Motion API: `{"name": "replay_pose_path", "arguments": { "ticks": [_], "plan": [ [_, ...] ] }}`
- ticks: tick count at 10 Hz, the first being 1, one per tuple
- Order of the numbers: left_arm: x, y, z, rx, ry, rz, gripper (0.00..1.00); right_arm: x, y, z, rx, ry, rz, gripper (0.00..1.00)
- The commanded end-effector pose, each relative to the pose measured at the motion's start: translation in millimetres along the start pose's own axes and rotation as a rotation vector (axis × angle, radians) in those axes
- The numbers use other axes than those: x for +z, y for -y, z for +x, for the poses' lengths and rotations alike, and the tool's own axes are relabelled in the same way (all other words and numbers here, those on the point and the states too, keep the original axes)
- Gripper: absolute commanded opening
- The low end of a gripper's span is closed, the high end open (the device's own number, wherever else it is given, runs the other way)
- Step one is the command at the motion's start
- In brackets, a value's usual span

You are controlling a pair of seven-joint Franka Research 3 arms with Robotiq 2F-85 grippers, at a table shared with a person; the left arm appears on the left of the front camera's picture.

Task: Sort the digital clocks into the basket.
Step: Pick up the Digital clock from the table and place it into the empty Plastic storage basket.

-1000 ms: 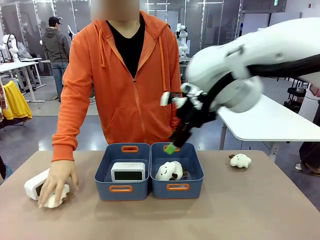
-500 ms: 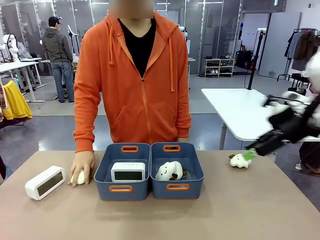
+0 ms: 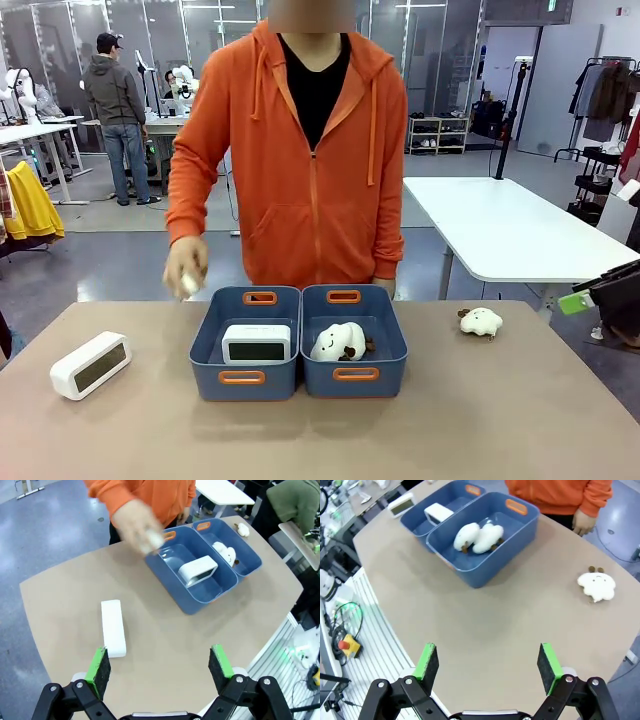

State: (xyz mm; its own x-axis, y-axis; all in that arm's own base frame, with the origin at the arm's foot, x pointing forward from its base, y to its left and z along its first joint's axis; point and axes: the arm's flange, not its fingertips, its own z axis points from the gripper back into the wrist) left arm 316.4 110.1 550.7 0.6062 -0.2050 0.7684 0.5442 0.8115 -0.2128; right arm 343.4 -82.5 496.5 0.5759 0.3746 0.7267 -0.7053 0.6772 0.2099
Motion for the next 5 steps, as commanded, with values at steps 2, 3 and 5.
{"name": "replay_pose_path", "arguments": {
  "ticks": [2, 3, 5],
  "plan": [
    [-0.1, -0.2, 0.2, -0.007, 0.005, -0.018, 1.00, -0.8, -1.6, -3.7, 0.006, -0.005, 0.034, 1.00],
    [-0.1, -0.2, 0.2, -0.007, 0.005, -0.018, 1.00, -0.8, -1.6, -3.7, 0.006, -0.005, 0.034, 1.00],
    [-0.1, -0.2, 0.2, -0.007, 0.005, -0.018, 1.00, -0.8, -1.6, -3.7, 0.006, -0.005, 0.034, 1.00]
  ]
}}
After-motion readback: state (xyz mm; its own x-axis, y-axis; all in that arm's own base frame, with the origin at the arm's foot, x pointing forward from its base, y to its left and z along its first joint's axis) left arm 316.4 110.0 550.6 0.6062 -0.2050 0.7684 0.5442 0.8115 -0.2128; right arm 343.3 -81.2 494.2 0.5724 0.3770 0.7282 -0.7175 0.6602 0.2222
